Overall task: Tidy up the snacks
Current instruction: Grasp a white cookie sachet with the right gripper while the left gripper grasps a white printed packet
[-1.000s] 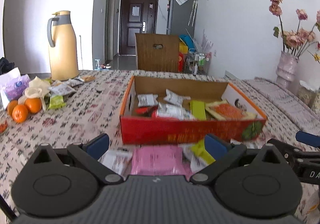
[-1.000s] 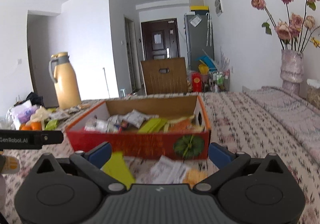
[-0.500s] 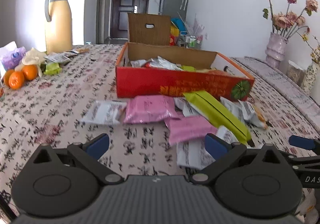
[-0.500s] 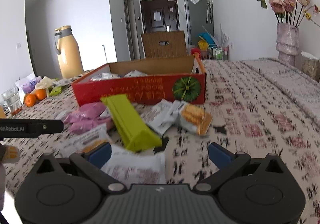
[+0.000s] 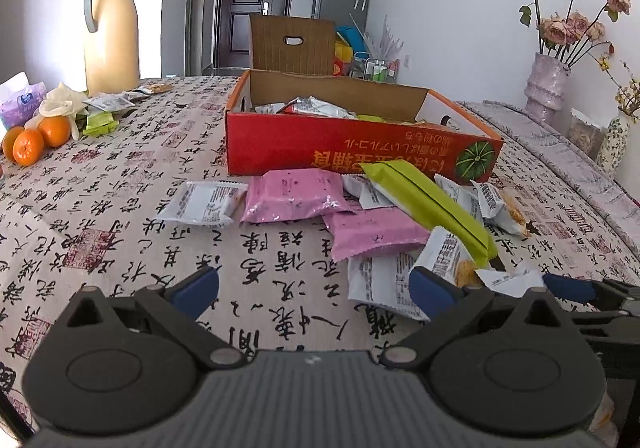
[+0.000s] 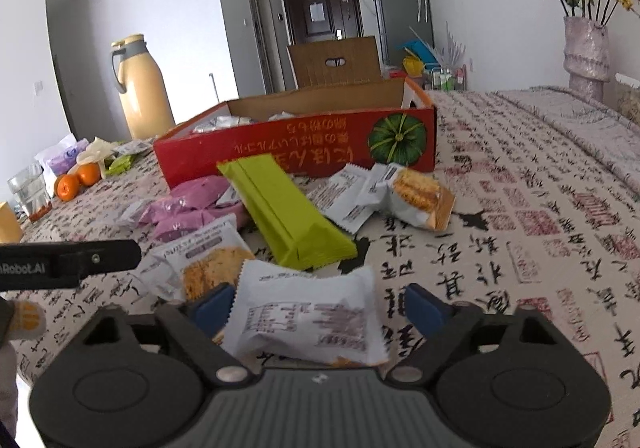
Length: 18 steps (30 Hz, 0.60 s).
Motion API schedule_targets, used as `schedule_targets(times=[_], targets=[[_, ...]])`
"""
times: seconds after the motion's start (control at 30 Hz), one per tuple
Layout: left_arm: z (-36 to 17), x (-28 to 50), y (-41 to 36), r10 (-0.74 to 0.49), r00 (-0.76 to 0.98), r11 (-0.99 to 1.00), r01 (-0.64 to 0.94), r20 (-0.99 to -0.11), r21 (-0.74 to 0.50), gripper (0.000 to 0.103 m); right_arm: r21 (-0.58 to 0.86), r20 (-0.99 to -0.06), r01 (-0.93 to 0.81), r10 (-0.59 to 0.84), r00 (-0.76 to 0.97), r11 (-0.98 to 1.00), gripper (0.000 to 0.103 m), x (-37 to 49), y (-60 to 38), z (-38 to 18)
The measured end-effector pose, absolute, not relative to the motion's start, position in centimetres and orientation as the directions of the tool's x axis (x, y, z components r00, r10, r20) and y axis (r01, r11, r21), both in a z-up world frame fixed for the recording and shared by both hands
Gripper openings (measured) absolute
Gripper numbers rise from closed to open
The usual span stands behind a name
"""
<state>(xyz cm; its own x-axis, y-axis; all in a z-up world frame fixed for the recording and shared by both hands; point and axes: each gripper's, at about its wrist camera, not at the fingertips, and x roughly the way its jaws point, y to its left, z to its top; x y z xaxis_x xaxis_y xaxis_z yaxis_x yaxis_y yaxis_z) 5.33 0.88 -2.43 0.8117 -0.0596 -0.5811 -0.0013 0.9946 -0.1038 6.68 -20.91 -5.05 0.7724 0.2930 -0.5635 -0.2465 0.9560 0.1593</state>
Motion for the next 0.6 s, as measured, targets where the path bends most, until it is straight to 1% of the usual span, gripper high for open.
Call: schedule_targets(times=[0.03, 0.07, 0.1, 0.3, 0.33, 0.37, 0.47, 0.6], targets=[[-2.5, 5.3, 0.9, -0.060, 0.810, 0.994, -0.002, -0.583, -0.105, 0.103, 0.144, -0.560, -0.244, 0.282, 0.779, 0.959, 0.081, 6.6, -20.8, -5.1], [-2.6, 5.3, 0.9, -0.061, 0.809, 0.994, -0.002, -0.585, -0.107, 0.103, 0.135, -0.559, -0.243, 0.276, 0.782, 0.961, 0.073, 6.6, -20.7, -5.2], [-2.6, 5.3, 0.9, -0.062, 0.808, 0.994, -0.002, -0.586, -0.108, 0.103, 0.128, -0.558, -0.243, 0.272, 0.784, 0.962, 0.070, 6.5, -20.6, -5.2], [-2.6, 5.2, 0.9, -0.064, 0.808, 0.994, 0.000, -0.586, -0.109, 0.103, 0.084, -0.544, -0.259, 0.262, 0.797, 0.962, 0.062, 6.0, -20.3, -5.2], [-2.6, 5.2, 0.8, -0.064, 0.808, 0.994, 0.000, -0.586, -0.108, 0.103, 0.080, -0.543, -0.263, 0.263, 0.797, 0.961, 0.059, 5.9, -20.3, -5.1], [-2.6, 5.1, 0.8, -0.063, 0.808, 0.994, -0.001, -0.585, -0.107, 0.103, 0.076, -0.542, -0.267, 0.264, 0.798, 0.961, 0.054, 5.8, -20.3, -5.1], [-2.6, 5.0, 0.6, -0.060, 0.809, 0.995, -0.001, -0.585, -0.104, 0.103, 0.080, -0.538, -0.272, 0.271, 0.798, 0.959, 0.050, 5.6, -20.3, -5.1], [-2.5, 5.1, 0.3, -0.058, 0.810, 0.995, 0.000, -0.584, -0.099, 0.103, 0.093, -0.529, -0.271, 0.278, 0.802, 0.958, 0.048, 5.4, -20.6, -4.9]])
